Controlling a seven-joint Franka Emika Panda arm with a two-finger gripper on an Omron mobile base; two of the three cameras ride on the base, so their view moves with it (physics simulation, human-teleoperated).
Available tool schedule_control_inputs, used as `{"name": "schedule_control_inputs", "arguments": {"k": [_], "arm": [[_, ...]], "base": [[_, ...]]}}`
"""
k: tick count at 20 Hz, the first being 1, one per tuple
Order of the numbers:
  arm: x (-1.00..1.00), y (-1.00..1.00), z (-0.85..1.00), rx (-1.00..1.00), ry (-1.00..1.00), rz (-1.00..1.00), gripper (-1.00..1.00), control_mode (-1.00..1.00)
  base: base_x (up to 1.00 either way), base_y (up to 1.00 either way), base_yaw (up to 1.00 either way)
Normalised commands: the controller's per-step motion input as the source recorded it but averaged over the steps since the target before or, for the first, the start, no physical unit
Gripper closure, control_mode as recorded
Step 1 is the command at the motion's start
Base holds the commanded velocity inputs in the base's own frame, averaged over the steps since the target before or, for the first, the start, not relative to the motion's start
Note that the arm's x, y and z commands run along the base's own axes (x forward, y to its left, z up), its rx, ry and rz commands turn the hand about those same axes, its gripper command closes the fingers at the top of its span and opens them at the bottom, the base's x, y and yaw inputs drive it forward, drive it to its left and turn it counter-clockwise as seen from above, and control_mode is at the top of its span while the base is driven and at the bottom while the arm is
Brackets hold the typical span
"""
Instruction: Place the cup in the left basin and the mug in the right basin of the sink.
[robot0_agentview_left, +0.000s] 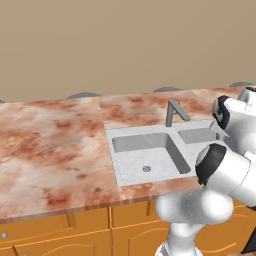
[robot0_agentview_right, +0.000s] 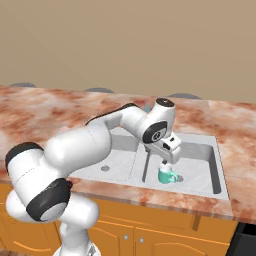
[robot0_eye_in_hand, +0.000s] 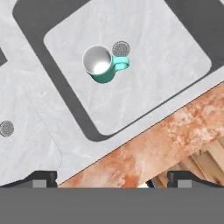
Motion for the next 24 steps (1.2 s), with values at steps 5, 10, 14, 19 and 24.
{"name": "schedule_control_inputs", "arguments": {"k": [5,10,14,19,24], "arm": [[-0.21,0.42,0.14,-0.11,-0.04,-0.24,-1.00,-1.00],[-0.16,0.29,0.18,-0.13,0.00,-0.11,-1.00,-1.00],[-0.12,0.18,0.26,-0.06,0.00,0.00,-1.00,-1.00],[-0.18,0.16,0.29,0.00,0.00,0.03,-1.00,-1.00],[-0.21,0.23,0.24,0.00,0.03,0.11,-1.00,-1.00]], "base": [[0.00,0.00,0.00],[0.00,0.00,0.00],[0.00,0.00,0.00],[0.00,0.00,0.00],[0.00,0.00,0.00]]}}
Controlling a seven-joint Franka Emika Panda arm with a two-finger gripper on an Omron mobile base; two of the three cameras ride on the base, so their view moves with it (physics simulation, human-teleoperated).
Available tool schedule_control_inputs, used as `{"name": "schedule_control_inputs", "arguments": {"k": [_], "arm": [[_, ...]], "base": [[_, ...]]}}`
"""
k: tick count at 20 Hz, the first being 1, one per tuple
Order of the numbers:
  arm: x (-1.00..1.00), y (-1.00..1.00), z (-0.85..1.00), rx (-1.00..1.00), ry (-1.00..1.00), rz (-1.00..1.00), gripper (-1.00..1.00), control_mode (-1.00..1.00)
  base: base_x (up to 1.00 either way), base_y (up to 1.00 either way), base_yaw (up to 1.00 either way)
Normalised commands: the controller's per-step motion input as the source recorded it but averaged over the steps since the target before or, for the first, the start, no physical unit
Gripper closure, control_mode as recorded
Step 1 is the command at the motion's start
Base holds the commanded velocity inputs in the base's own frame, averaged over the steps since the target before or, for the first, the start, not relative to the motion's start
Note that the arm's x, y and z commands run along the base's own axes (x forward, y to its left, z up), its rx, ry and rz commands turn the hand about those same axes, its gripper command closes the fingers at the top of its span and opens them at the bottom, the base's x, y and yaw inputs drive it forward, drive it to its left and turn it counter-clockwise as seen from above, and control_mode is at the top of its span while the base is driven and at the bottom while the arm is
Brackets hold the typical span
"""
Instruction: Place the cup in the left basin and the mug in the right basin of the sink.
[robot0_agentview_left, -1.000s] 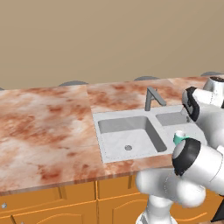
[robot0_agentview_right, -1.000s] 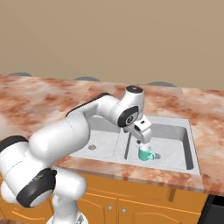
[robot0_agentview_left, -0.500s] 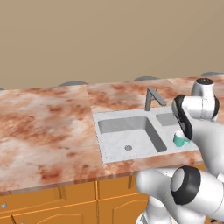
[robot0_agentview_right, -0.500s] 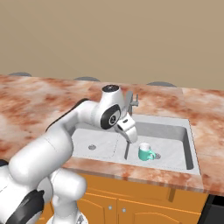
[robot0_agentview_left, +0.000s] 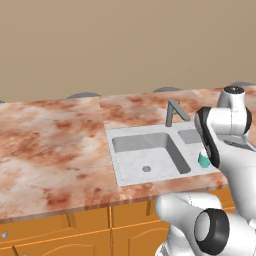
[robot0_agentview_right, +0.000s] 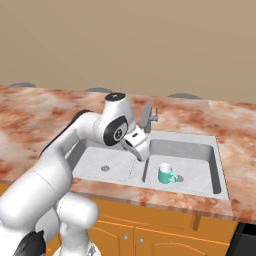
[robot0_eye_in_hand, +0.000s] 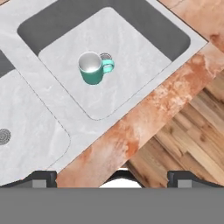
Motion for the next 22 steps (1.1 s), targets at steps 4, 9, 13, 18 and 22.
{"name": "schedule_control_inputs", "arguments": {"k": [4,9,13,18,22], "arm": [[-0.22,0.30,0.23,0.00,0.04,0.18,-1.00,-1.00],[-0.20,0.32,0.17,0.00,0.05,0.18,-1.00,-1.00],[-0.11,0.22,0.05,0.00,0.04,0.16,-1.00,-1.00],[-0.02,0.14,0.00,0.00,0.00,0.11,-1.00,-1.00],[0.00,0.02,0.00,0.00,0.00,0.00,-1.00,-1.00]], "base": [[0.00,0.00,0.00],[0.00,0.00,0.00],[0.00,0.00,0.00],[0.00,0.00,0.00],[0.00,0.00,0.00]]}}
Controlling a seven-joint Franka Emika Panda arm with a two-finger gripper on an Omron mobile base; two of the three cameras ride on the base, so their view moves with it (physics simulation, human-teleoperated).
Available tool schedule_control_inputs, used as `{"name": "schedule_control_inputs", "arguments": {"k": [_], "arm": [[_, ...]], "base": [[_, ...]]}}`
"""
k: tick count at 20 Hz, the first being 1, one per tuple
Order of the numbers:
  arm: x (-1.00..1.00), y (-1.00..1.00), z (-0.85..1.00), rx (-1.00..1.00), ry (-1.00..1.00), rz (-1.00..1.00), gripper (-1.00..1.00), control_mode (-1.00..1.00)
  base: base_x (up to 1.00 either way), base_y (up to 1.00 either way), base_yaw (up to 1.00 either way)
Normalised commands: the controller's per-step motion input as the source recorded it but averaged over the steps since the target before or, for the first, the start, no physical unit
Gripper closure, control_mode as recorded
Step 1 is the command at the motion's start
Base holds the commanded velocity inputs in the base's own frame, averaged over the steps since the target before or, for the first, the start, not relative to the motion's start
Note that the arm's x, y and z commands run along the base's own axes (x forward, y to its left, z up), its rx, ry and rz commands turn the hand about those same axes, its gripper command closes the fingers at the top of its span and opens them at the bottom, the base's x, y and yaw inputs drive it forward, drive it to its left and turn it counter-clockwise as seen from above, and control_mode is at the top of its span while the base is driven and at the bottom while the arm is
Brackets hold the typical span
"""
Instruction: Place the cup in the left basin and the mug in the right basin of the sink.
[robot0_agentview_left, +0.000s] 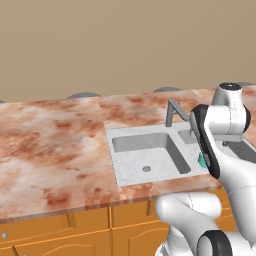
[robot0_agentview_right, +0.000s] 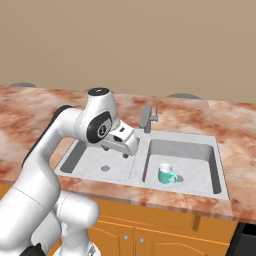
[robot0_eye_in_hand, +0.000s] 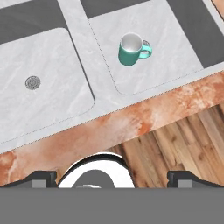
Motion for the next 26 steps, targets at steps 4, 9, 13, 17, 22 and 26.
{"name": "schedule_control_inputs", "arguments": {"k": [4,9,13,17,22,26], "arm": [[0.00,0.00,0.00,0.00,0.00,0.00,-1.00,-1.00],[0.00,0.00,0.00,0.00,0.00,0.00,-1.00,-1.00],[0.00,0.00,0.00,0.00,0.00,0.00,-1.00,-1.00],[0.00,0.00,0.00,0.00,0.00,0.00,-1.00,-1.00],[0.00,0.00,0.00,0.00,0.00,0.00,-1.00,-1.00],[0.00,0.00,0.00,0.00,0.00,0.00,-1.00,-1.00]], "base": [[0.00,0.00,0.00],[0.00,0.00,0.00],[0.00,0.00,0.00],[0.00,0.00,0.00],[0.00,0.00,0.00],[0.00,0.00,0.00]]}}
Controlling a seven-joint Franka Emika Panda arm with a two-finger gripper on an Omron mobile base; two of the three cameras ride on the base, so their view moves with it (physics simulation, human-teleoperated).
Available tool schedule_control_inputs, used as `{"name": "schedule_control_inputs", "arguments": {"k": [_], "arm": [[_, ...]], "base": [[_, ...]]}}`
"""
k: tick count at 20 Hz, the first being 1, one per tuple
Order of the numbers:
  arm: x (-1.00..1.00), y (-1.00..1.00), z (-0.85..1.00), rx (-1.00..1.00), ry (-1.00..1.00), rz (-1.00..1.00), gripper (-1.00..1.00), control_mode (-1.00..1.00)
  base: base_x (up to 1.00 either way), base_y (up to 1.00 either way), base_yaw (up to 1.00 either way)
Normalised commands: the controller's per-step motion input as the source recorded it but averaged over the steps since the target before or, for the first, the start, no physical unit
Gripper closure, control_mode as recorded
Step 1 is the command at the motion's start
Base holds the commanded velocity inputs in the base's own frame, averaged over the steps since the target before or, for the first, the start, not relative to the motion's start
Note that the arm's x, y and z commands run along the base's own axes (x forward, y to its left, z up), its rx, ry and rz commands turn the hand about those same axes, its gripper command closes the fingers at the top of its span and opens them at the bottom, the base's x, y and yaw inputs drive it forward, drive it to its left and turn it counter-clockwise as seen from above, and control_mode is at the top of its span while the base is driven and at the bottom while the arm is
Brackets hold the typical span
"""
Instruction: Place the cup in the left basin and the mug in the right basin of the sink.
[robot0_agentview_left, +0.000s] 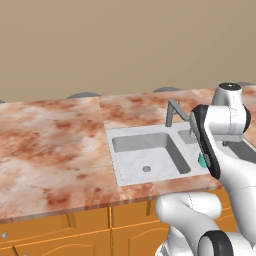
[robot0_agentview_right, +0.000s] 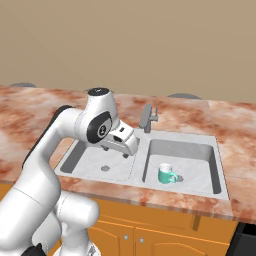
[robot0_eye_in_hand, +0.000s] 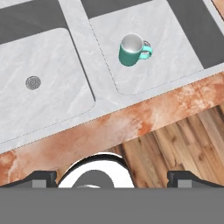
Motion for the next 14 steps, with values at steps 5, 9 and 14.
{"name": "schedule_control_inputs", "arguments": {"k": [5,9,14], "arm": [[0.00,0.00,0.00,0.00,0.00,0.00,-1.00,-1.00],[0.00,0.00,0.00,0.00,0.00,0.00,-1.00,-1.00],[0.00,0.00,0.00,0.00,0.00,0.00,-1.00,-1.00]], "base": [[0.00,0.00,0.00],[0.00,0.00,0.00],[0.00,0.00,0.00]]}}
